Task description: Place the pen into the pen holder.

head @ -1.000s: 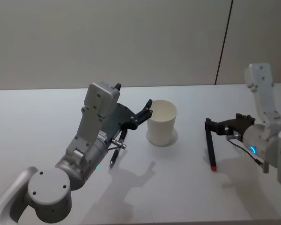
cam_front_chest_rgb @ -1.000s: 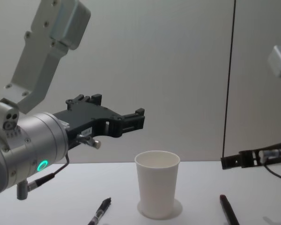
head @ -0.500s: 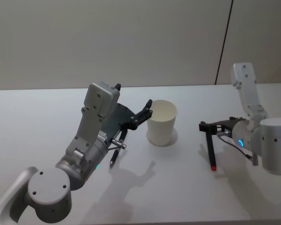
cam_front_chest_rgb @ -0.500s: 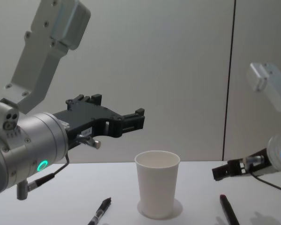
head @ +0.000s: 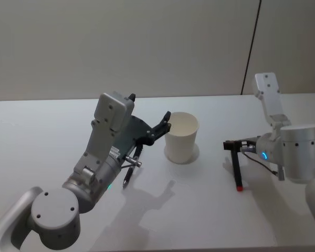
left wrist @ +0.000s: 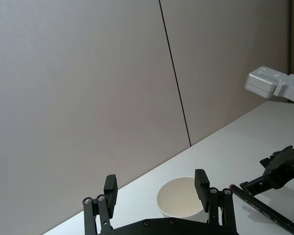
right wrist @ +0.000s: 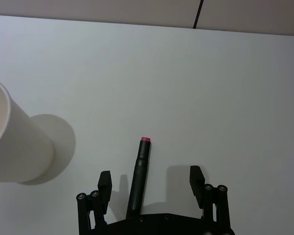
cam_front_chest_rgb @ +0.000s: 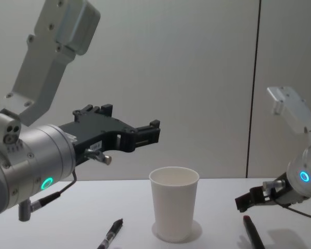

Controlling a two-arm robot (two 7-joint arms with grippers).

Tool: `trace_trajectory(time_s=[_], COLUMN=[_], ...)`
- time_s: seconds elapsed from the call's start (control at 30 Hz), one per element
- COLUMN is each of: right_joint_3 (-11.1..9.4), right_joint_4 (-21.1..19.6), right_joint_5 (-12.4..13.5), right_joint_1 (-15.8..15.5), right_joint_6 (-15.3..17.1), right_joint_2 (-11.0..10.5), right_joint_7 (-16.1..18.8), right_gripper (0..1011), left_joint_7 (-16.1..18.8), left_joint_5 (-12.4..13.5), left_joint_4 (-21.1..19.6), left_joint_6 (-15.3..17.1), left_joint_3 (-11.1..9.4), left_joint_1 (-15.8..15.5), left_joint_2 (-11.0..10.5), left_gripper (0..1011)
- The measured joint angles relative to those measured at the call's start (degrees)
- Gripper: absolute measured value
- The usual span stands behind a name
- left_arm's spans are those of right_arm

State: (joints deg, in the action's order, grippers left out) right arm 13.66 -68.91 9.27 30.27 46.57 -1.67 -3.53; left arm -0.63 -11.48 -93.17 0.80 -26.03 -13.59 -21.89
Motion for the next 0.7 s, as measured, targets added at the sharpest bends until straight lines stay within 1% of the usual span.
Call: trace_trajectory(time_s=[0.33, 0.7], right_joint_3=[-0.25, -0.52], right_joint_4=[5.07, 10.21], right_joint_5=[-1.02, -1.44], right_joint_1=[2.88, 5.59], right_joint_6=[0.04, -1.05], right_joint_2=[1.03, 2.09], right_joint_7=[-0.07, 0.12], right_gripper=[1001, 1001], left_joint_7=[0.0, 0.0], left_joint_5=[0.0, 0.0], left_joint_4=[0.0, 0.0], left_joint_6=[0.0, 0.0], left_joint_3=[0.0, 0.0], left_joint_1=[0.0, 0.0], left_joint_2=[0.0, 0.0], left_gripper=[1004, 1004])
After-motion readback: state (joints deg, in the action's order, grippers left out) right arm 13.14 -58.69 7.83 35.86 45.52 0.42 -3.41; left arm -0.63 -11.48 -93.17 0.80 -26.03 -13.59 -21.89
